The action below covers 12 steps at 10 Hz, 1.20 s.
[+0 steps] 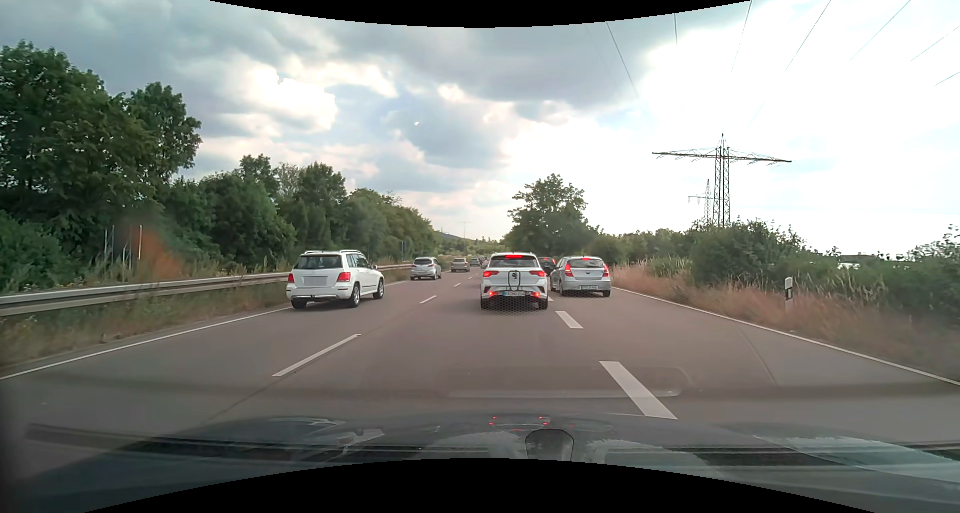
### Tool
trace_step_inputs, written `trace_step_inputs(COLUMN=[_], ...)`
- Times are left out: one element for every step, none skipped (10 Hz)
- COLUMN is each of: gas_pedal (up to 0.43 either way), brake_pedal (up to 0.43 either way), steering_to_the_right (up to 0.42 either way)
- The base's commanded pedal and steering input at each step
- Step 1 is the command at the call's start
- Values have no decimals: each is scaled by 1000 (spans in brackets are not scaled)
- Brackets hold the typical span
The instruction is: Follow the waypoints while adhering to traffic rules and regulations
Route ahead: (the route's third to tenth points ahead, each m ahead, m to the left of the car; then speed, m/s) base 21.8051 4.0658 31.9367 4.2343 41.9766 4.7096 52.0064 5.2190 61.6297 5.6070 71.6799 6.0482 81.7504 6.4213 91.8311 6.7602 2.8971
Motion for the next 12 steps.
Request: trace_step_inputs(gas_pedal=[0,0,0,0,0,0,0,0,0,0,0,0], brake_pedal=[0,0,0,0,0,0,0,0,0,0,30,73], steering_to_the_right=[0,0,0,0,5,10,13,13,12,11,10,9])
